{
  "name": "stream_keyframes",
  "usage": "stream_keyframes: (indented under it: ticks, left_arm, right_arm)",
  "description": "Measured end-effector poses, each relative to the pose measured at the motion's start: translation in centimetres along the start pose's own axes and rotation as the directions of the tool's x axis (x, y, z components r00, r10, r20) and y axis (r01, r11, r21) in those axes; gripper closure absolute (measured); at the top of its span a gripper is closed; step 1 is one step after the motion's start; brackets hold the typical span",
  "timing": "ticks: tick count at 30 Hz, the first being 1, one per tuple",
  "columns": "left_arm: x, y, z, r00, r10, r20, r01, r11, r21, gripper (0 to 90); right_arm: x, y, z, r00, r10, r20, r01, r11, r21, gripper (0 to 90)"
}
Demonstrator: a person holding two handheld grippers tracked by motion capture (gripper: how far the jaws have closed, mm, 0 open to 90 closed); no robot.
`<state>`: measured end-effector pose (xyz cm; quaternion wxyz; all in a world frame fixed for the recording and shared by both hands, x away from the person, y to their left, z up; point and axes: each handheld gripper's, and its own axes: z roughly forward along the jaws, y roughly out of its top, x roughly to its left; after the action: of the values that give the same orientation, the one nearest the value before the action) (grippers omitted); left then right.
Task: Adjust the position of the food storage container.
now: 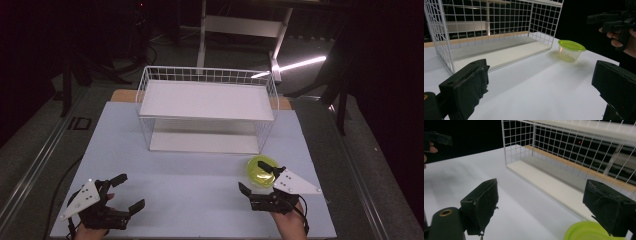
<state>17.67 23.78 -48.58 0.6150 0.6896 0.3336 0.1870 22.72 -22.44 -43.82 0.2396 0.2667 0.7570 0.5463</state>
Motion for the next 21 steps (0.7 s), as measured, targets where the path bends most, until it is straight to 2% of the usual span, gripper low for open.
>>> stream_keyframes:
  ticks: [2,5,9,11,12,13,14,16,17,18,20,21]
  left_arm:
    - [0.0,0.0,0.0,1.0,-0.005,0.0,0.005,1.0,0.0,1.7]
    - [0.0,0.0,0.0,1.0,-0.007,0.002,0.007,1.0,0.001,1.7]
    - [0.0,0.0,0.0,1.0,-0.004,0.004,0.004,1.0,0.003,1.7]
    - [0.0,-0.1,0.1,1.0,-0.004,0.006,0.004,1.0,0.007,1.7]
    - [0.0,-0.1,0.1,1.0,-0.003,0.007,0.003,1.0,0.007,1.7]
    - [0.0,-0.1,0.1,1.0,-0.003,0.009,0.003,1.0,0.009,1.7]
    - [0.0,-0.1,0.1,1.0,-0.002,0.009,0.002,1.0,0.01,1.7]
    - [-0.1,-0.1,0.2,0.9999,-0.001,0.012,0.001,0.9999,0.012,1.7]
    - [-0.1,-0.1,0.2,0.9999,-0.001,0.014,0.001,0.9999,0.011,1.7]
    - [-0.1,-0.1,0.2,0.9999,0.0,0.014,-0.001,0.9999,0.013,1.7]
    - [-0.1,-0.1,0.2,0.9999,0.0,0.014,-0.001,0.9999,0.013,1.7]
    - [-0.2,-0.1,0.2,0.9999,0.001,0.015,-0.001,0.9999,0.012,1.7]
  right_arm:
    - [0.0,0.3,-0.1,1.0,0.002,-0.008,-0.002,1.0,-0.018,13.1]
    - [-0.4,0.6,-0.2,0.9991,0.038,0.02,-0.038,0.998,-0.044,13.3]
    - [-1.7,0.6,-0.4,0.9972,0.075,-0.006,-0.075,0.996,-0.044,15.6]
    - [-2.1,0.5,-0.6,0.9975,0.07,0.009,-0.07,0.997,-0.025,21.5]
    - [-2.3,0.5,-0.7,0.9979,0.062,0.022,-0.062,0.998,-0.013,21.5]
    - [-2.5,0.4,-0.8,0.9967,0.063,0.051,-0.063,0.998,-0.007,24.4]
    - [-2.8,0.3,-0.9,0.9958,0.071,0.058,-0.071,0.997,0.001,23.2]
    - [-3.6,-0.1,-1.1,0.9929,0.096,0.07,-0.097,0.995,0.016,29.3]
    - [-4.1,-0.3,-1.2,0.9924,0.099,0.072,-0.101,0.995,0.024,28.6]
    - [-4.3,-0.5,-1.4,0.9896,0.09,0.112,-0.093,0.995,0.024,27.2]
    - [-4.7,-0.7,-1.5,0.9869,0.095,0.13,-0.099,0.995,0.025,27.2]
    - [-5.5,-1.2,-1.8,0.9804,0.122,0.155,-0.128,0.991,0.028,29.5]
